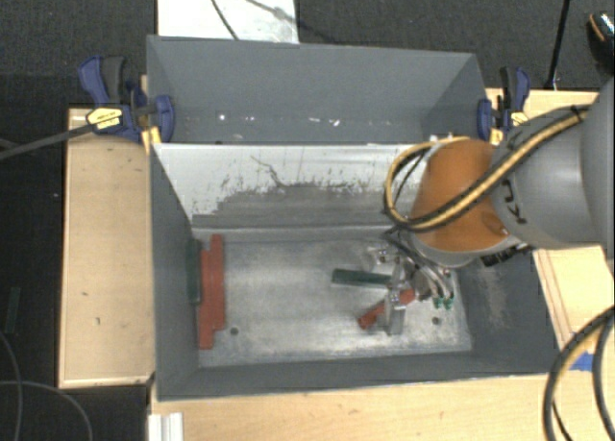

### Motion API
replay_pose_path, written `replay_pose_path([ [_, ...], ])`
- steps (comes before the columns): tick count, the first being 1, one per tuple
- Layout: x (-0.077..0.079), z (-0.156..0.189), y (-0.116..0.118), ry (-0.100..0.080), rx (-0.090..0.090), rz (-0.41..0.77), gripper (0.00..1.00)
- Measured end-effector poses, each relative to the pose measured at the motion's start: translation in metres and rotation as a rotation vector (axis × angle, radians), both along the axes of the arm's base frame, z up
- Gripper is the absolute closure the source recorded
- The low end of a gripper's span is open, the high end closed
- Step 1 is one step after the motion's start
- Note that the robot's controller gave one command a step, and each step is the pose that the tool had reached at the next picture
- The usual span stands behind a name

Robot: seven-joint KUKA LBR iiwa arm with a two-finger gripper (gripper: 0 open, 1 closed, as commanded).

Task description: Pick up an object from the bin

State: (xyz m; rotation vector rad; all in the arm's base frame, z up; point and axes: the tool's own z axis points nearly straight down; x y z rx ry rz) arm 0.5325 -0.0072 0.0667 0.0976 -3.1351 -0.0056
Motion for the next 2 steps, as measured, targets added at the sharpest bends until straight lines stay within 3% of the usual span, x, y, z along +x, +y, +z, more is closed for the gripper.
replay_pose_path([
  [1,0.009,0.035,0.004,-0.012,-0.003,0.145,0.0],
  [2,0.039,0.036,0.01,-0.012,-0.003,0.19,0.0],
])
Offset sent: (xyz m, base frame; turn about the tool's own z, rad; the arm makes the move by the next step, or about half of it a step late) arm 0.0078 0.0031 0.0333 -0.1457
